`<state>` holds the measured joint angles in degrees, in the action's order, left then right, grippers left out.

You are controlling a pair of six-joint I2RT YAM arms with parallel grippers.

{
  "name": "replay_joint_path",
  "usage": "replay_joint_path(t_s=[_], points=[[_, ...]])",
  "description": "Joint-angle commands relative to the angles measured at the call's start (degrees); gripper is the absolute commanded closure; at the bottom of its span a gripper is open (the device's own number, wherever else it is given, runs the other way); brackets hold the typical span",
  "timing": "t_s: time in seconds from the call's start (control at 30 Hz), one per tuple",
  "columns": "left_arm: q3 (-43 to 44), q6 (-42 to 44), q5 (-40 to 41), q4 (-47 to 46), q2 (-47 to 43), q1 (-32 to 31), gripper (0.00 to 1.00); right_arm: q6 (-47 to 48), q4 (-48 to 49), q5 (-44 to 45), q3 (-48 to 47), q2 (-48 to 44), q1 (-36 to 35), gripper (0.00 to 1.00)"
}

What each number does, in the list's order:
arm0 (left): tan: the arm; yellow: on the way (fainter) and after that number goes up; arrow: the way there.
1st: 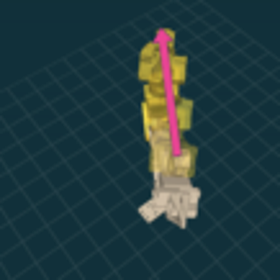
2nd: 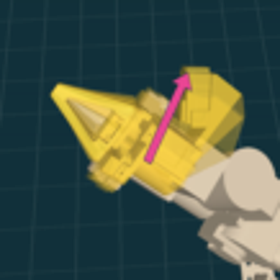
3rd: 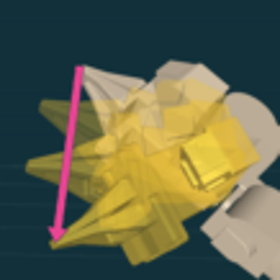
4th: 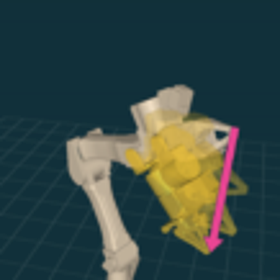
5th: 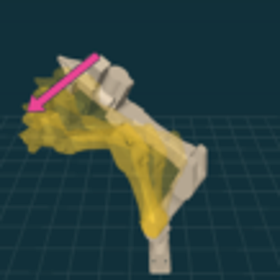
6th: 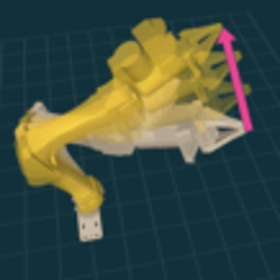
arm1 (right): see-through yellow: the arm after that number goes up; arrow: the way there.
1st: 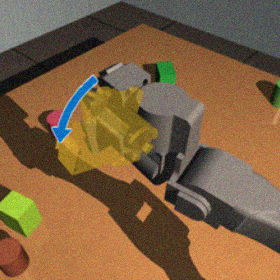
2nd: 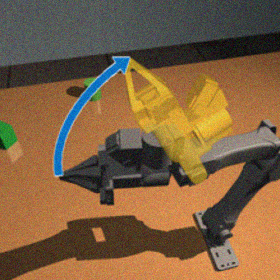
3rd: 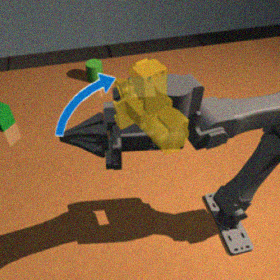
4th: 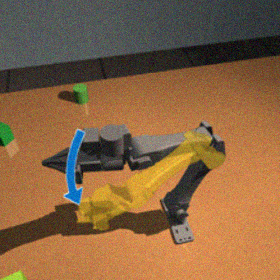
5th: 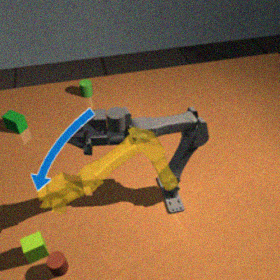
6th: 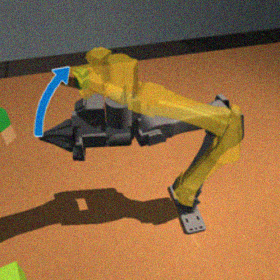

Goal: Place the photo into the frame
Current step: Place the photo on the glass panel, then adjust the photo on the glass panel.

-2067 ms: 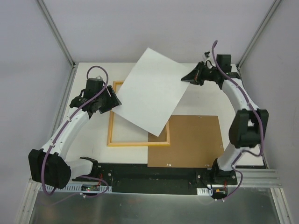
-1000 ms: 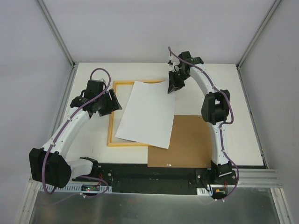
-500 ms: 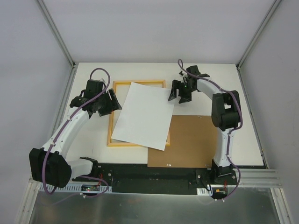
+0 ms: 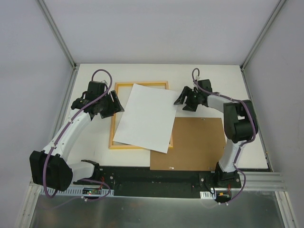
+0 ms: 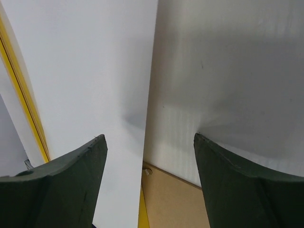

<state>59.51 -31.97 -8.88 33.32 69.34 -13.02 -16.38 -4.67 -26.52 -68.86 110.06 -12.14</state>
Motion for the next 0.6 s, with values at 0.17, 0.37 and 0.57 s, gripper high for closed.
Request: replay_joint_path(t_s=[0.17,0.37,0.57], points=[[1.1,0.8,-1.1,-0.2,0.1,0.5,0.39,-8.1,16.6,-1.9,10.1,-7.7,-1.6,0.32],[1.0,0.8,-1.2,-0.3,0.0,0.5,0.39,-10.2,20.4,-1.7,13.5,-7.6,-3.1,0.35],[1.0,0.7,-1.5,-0.3,0.1,0.5,0.39,-11.6,22.9,-1.4,15.5,-7.5,-4.1,0.52]])
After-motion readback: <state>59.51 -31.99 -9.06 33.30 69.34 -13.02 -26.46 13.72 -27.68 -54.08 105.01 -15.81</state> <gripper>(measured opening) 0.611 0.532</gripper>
